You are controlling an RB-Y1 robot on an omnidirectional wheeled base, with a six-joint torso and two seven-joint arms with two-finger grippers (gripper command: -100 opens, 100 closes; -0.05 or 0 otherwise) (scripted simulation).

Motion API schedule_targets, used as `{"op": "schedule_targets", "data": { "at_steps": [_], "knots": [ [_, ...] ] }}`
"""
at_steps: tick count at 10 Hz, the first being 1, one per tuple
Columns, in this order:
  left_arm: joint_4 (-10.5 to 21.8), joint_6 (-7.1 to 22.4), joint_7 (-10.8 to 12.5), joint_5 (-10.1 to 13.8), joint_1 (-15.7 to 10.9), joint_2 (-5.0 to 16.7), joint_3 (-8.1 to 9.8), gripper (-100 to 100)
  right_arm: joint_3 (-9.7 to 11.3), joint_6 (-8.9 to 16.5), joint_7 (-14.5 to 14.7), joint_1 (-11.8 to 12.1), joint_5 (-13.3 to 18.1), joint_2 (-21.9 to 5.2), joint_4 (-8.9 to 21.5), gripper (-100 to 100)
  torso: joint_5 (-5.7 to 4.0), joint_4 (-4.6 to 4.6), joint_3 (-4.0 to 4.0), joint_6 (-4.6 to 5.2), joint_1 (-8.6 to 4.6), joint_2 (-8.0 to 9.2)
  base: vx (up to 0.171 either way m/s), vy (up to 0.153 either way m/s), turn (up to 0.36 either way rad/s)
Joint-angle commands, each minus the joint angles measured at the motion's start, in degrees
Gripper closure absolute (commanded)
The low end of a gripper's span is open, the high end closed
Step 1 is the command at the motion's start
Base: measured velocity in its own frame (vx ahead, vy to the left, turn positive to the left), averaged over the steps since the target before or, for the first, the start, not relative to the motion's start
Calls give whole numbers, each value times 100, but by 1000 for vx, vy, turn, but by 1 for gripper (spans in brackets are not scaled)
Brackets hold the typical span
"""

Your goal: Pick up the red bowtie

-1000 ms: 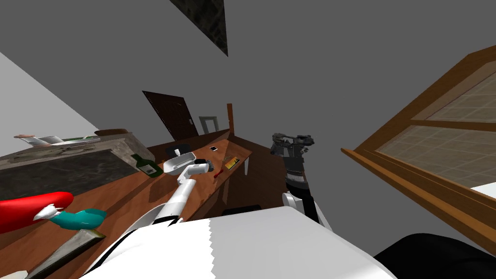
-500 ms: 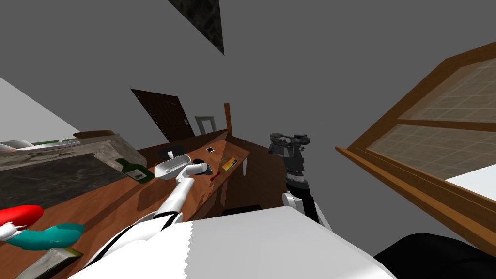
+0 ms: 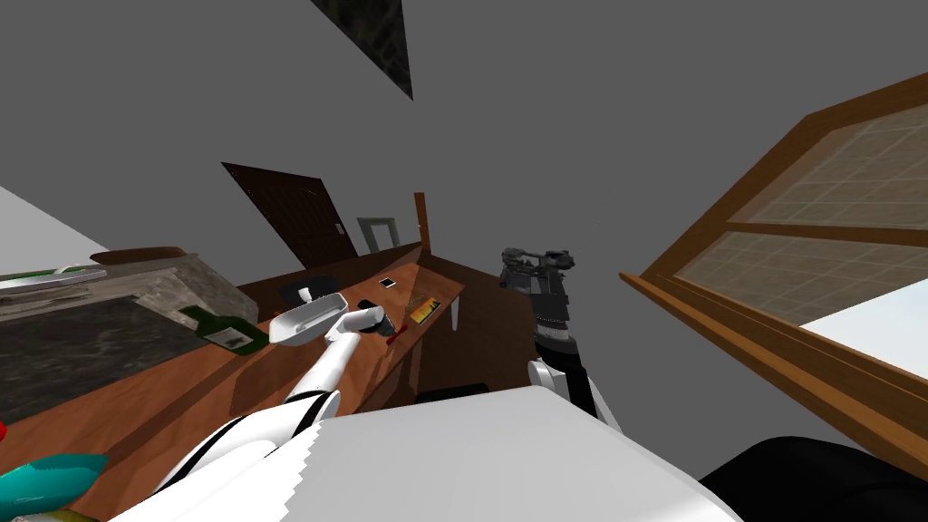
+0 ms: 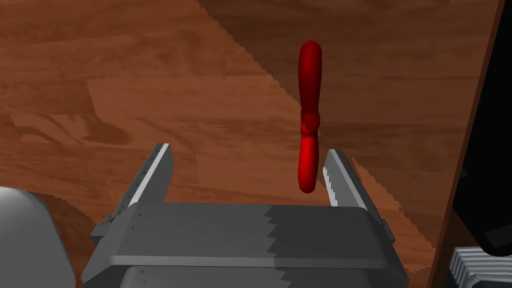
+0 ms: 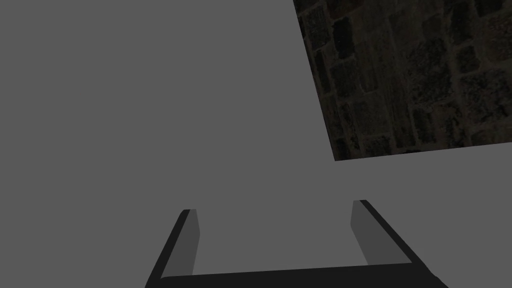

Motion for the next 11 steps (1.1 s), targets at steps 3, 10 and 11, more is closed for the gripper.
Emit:
{"op": "schedule_targets", "data": {
  "at_steps": [3, 10, 11],
  "knots": [
    [592, 316, 125, 260, -129, 113, 121, -100, 0, 0, 0, 0, 0, 0, 0, 0, 0, 0, 1, 0, 0, 1, 38, -17, -54],
    [1248, 678, 234, 652, -184, 283, 301, 0, 0, 0, 0, 0, 0, 0, 0, 0, 1, 1, 1, -1, 4, 3, 46, -7, -29],
    [1354, 502, 184, 634, -133, 219, 297, -100, 0, 0, 0, 0, 0, 0, 0, 0, 1, 2, 5, -1, 5, 10, 30, 6, 13]
  ]
}}
